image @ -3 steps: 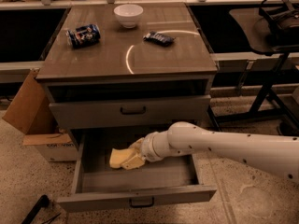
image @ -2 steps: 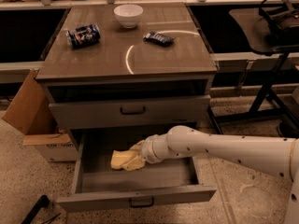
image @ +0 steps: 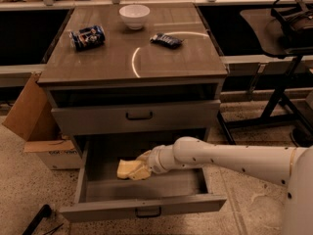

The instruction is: Place sponge into middle drawer

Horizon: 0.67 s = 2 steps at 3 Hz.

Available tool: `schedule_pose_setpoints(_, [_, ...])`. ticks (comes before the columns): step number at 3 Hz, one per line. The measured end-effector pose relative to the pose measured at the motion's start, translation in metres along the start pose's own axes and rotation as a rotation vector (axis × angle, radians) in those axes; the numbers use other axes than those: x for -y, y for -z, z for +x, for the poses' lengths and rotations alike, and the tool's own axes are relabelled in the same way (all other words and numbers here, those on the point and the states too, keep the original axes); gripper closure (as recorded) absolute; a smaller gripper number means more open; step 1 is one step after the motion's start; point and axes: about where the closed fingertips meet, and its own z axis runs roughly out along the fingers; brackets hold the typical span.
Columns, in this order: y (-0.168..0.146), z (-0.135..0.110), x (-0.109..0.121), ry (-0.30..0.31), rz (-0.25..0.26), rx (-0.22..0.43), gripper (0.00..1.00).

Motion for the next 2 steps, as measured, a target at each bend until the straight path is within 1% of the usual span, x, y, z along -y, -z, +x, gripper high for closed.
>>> schedule_pose_setpoints(2, [-0.027,0.017,0.009,-0.038,0.007,0.022,0.15])
